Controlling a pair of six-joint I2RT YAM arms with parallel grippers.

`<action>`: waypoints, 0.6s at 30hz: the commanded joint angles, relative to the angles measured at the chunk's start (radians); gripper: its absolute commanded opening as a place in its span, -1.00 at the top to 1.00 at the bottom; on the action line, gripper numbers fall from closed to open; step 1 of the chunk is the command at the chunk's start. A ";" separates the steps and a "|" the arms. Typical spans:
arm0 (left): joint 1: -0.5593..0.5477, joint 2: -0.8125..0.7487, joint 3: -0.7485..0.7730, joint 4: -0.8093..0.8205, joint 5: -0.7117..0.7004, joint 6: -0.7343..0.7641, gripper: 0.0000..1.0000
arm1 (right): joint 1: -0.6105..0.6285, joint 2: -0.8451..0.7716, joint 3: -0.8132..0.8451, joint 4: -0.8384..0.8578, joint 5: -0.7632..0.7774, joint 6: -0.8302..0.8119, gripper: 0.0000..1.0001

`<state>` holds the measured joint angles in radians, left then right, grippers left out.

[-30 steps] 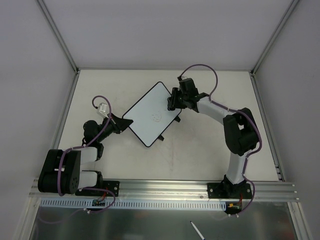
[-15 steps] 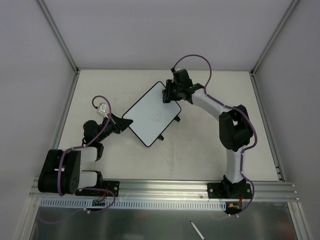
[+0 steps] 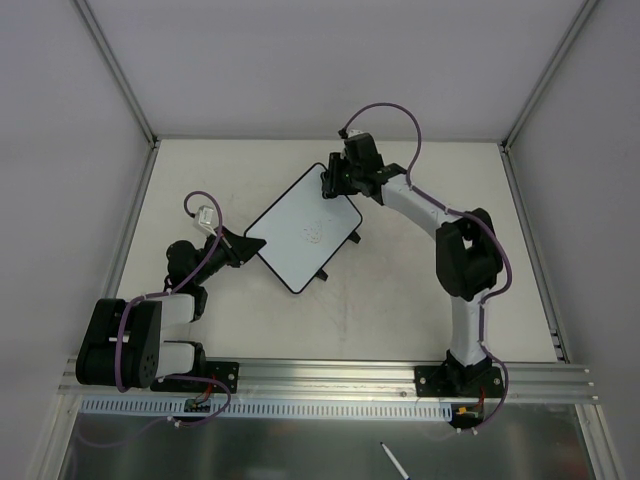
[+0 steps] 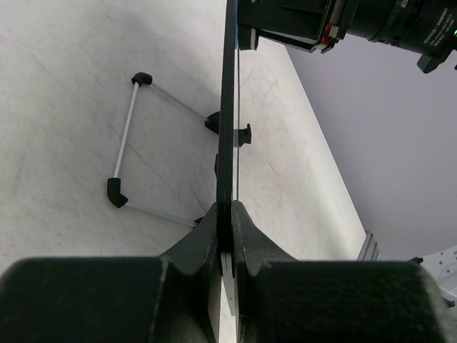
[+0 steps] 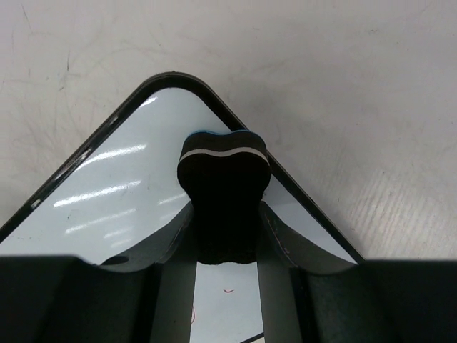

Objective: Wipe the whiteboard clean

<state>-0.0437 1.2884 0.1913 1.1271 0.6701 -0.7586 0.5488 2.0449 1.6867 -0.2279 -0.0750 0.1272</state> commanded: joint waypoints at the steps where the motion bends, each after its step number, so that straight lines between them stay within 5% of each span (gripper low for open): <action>1: 0.005 0.000 -0.009 0.030 0.023 0.117 1.00 | 0.013 -0.046 -0.119 0.059 0.009 -0.005 1.00; 11: 0.005 0.020 -0.012 0.062 0.025 0.105 1.00 | 0.071 -0.206 -0.566 0.361 0.026 0.063 1.00; 18: 0.005 0.022 -0.018 0.073 0.028 0.100 1.00 | 0.155 -0.184 -0.637 0.391 0.112 0.052 1.00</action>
<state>-0.0372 1.3033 0.1856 1.1507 0.6724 -0.7673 0.6254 1.8221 1.1076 0.2207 0.0368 0.1745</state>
